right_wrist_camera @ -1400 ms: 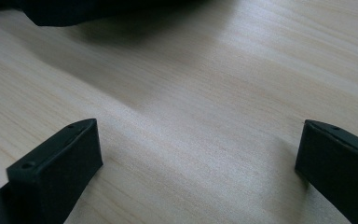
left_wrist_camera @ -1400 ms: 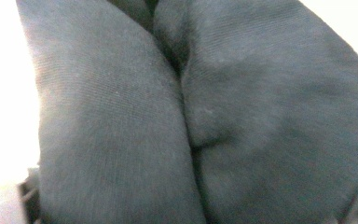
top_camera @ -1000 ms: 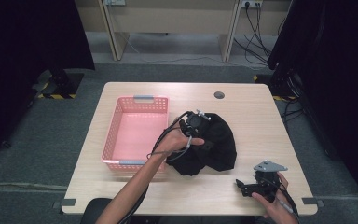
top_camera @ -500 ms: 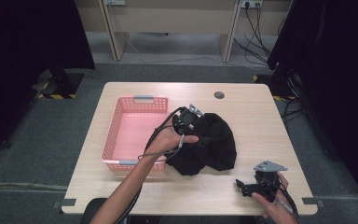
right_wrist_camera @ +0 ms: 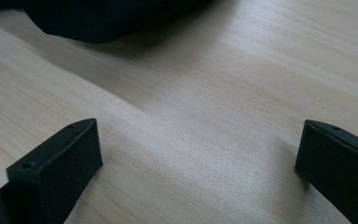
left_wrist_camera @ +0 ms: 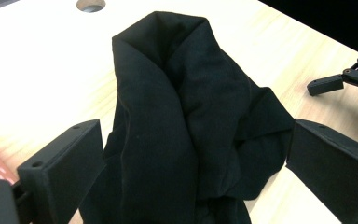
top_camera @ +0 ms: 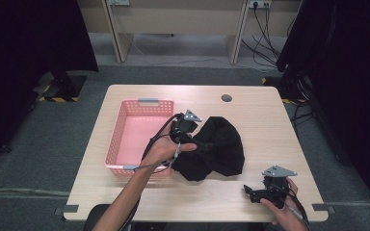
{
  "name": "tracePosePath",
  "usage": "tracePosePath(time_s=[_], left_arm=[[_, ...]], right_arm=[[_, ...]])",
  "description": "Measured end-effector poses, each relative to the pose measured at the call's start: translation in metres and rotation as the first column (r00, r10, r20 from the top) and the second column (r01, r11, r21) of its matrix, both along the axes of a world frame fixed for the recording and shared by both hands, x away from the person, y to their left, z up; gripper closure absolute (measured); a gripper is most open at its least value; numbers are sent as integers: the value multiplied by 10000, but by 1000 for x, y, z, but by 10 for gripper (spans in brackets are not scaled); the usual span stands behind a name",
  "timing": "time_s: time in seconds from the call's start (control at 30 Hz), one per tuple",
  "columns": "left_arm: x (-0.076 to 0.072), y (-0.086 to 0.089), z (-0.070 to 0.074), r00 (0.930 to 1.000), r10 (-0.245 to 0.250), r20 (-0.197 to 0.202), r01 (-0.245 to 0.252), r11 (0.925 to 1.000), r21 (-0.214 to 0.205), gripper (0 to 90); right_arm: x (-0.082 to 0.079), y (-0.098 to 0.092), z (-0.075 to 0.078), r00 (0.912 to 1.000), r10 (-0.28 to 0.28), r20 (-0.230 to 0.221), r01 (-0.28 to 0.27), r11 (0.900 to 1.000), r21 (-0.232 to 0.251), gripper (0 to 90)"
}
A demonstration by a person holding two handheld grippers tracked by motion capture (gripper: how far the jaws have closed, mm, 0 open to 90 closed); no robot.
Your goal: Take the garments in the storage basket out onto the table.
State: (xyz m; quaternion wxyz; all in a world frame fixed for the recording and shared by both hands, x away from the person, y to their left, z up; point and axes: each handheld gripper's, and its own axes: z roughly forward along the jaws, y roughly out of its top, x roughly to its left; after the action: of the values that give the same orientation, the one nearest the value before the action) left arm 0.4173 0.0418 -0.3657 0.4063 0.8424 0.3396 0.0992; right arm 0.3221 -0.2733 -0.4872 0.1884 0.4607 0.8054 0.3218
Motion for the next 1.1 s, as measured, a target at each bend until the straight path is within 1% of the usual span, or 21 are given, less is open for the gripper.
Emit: tracePosePath(time_s=[0.2,0.23,0.27,0.33,0.53,0.6,0.7,0.73,0.77,0.8,1.1], left_arm=[[-5,6,-1,10000,71,65,-69,9997,-224,38],[-5,6,-1,10000,71,65,-69,9997,-224,38],[-7,8,-1,9999,43,108,-39,9994,-347,38],[-8,9,-1,9999,6,112,-2,9993,-384,37],[-16,17,-8,9998,54,187,-40,9973,-739,37],[-17,18,-8,9998,62,200,-46,9969,-781,37],[-21,19,-12,9997,-52,222,70,9969,-790,37],[-22,19,-12,9997,-88,213,103,9975,-703,37],[-22,19,-12,9997,-88,213,103,9975,-703,37],[-23,19,-11,9995,-46,308,68,9974,-712,37],[-31,23,-9,9990,-158,420,190,9969,-767,37]], right_arm=[[0,0,0,10000,1,2,-1,10000,-1,4],[0,0,0,10000,1,4,-1,10000,-1,4],[0,0,0,10000,0,4,0,10000,3,4],[0,0,0,10000,2,5,-2,10000,2,4],[0,0,0,10000,-8,1,8,10000,11,4],[0,0,0,10000,-7,-1,7,10000,12,4],[0,0,0,10000,-9,0,9,10000,10,4],[0,0,0,10000,-8,5,8,10000,13,4],[0,0,0,10000,-8,4,8,10000,14,4],[0,0,0,10000,-9,3,9,10000,14,4],[0,0,0,10000,-7,3,7,10000,11,4]])
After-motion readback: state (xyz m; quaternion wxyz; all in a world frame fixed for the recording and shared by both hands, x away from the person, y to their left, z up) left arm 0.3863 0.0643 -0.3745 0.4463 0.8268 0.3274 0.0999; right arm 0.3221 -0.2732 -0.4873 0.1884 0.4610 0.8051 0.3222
